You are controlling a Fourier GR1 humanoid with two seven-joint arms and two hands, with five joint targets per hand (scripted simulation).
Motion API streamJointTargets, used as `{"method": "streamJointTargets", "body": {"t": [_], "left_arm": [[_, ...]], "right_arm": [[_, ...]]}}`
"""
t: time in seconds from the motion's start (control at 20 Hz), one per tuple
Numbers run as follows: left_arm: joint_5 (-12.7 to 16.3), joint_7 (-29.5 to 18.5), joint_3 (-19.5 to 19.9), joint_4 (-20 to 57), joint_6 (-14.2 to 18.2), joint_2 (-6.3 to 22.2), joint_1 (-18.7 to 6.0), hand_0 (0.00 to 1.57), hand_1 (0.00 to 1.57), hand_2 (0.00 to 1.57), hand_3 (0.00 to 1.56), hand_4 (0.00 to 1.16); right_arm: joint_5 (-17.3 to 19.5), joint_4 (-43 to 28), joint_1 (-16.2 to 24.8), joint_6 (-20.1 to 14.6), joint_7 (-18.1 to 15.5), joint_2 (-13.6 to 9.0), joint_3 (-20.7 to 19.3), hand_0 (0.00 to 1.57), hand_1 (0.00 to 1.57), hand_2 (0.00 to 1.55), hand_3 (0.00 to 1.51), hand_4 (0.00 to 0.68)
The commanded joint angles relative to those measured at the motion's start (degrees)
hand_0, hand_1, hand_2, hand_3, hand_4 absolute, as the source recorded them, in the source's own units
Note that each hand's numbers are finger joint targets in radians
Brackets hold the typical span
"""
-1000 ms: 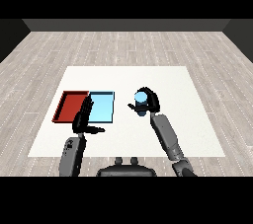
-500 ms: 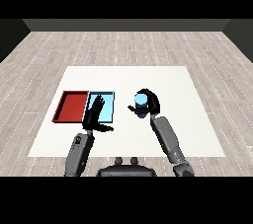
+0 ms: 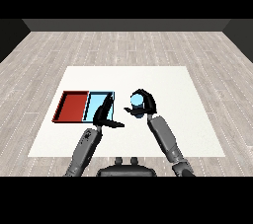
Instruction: Pick the blue can and put it in the blue box
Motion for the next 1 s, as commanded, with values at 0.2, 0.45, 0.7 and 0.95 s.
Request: {"method": "streamJointTargets", "body": {"t": [0.2, 0.45, 0.7, 0.95], "left_arm": [[0.6, -3.5, -7.8, 6.1, 8.2, 0.0, -4.0, 0.00, 0.00, 0.00, 0.00, 0.00], [1.1, -5.5, -5.5, 9.9, 3.5, 0.0, -4.2, 0.00, 0.00, 0.00, 0.00, 0.00], [4.7, -6.8, -11.1, 13.4, 9.9, 0.0, -6.6, 0.00, 0.00, 0.00, 0.00, 0.00], [5.0, -7.4, -6.8, 16.8, 5.0, 0.0, -9.8, 0.00, 0.00, 0.00, 0.00, 0.00]], "right_arm": [[0.6, -4.5, 3.7, 0.7, -1.5, 0.2, 3.3, 1.42, 1.42, 1.46, 1.42, 0.624], [0.4, -2.4, 3.8, -1.5, -2.4, 0.2, 7.2, 1.44, 1.44, 1.46, 1.43, 0.619], [0.9, -8.5, 3.4, -0.7, 3.4, 0.2, 6.8, 1.44, 1.44, 1.46, 1.42, 0.614], [-0.8, -4.5, -1.8, -2.9, 2.3, 0.2, 8.3, 1.43, 1.43, 1.46, 1.42, 0.612]]}}
